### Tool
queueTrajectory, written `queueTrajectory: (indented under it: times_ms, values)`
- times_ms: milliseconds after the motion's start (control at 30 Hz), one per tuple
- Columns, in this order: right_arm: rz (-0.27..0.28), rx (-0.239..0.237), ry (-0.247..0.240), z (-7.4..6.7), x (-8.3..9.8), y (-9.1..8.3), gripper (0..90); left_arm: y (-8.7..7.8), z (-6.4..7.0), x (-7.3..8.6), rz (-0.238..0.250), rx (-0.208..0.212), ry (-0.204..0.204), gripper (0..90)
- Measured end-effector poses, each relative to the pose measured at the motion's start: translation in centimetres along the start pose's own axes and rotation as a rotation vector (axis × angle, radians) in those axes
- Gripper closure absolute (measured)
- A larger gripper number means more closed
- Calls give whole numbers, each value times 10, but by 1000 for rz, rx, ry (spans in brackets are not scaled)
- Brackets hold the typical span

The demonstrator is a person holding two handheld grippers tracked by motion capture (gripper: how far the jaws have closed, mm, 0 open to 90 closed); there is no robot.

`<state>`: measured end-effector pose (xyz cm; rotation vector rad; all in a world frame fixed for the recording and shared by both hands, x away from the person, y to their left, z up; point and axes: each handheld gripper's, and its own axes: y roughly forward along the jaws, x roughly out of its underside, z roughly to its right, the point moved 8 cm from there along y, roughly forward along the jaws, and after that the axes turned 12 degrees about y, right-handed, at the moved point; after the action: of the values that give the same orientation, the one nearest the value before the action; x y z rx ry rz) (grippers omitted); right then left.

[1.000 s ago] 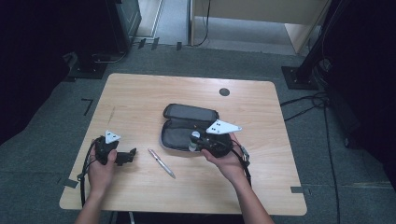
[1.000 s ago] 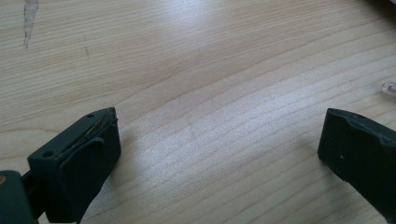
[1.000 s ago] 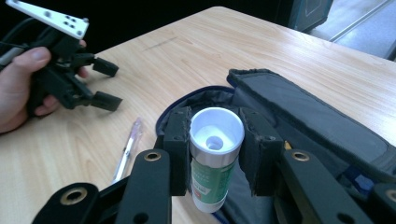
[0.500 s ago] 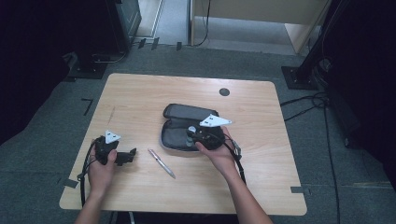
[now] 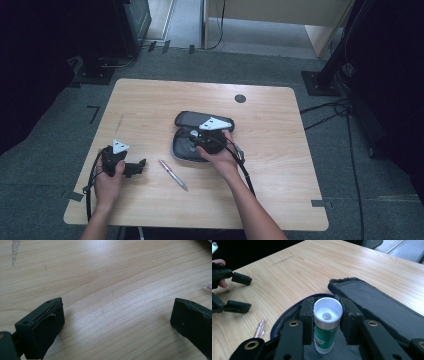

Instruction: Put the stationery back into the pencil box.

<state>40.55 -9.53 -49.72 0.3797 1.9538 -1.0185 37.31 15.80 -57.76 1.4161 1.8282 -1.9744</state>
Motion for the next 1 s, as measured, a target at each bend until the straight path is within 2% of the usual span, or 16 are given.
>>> queueTrajectory:
  times_ms: [200, 400, 733, 1000]
  values:
    - [20, 0, 11, -2, -5, 12, 663, 0, 0, 0, 0, 1, 1, 0]
    - [23, 0, -16, -5, -5, 16, 663, 0, 0, 0, 0, 1, 2, 0]
    - [9, -19, -13, 1, 4, 0, 663, 0, 0, 0, -2, 2, 5, 0]
    - [3, -31, 17, 7, 14, -12, 663, 0, 0, 0, 0, 2, 3, 0]
